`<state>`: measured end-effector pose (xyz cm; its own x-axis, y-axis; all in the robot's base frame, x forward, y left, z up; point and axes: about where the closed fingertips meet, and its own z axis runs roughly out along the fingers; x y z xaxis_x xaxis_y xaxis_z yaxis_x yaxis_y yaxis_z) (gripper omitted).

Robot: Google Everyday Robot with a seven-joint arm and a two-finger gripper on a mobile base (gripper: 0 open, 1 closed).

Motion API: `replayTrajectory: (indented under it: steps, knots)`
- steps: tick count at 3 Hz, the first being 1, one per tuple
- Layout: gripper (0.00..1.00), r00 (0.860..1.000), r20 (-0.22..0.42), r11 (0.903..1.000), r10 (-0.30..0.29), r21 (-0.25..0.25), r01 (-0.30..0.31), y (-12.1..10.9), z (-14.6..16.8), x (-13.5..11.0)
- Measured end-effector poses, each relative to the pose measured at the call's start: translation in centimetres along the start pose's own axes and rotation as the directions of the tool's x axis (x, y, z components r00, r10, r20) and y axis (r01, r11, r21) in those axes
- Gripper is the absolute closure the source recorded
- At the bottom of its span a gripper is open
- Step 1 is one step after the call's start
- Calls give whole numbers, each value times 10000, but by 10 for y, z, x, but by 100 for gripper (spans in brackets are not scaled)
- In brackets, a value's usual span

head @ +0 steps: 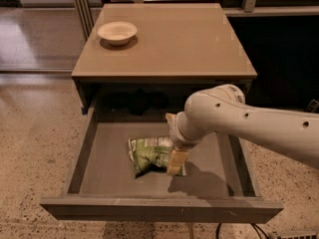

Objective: Pick green jalapeno chip bag from top drawer and place on counter

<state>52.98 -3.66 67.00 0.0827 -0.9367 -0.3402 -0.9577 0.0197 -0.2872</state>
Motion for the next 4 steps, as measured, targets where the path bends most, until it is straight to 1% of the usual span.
replayTrajectory:
  steps: [1, 2, 3, 4]
  knots:
    - [0, 10000, 1, 10000, -1, -2, 1, 0, 0, 0]
    - [0, 9994, 327, 9991, -129, -409, 142, 4, 20, -8]
    - [0, 9964, 767, 9942, -372, -974, 447, 7, 51, -24]
    - [0, 9874, 1288, 9785, -918, -1720, 1134, 16, 87, -52]
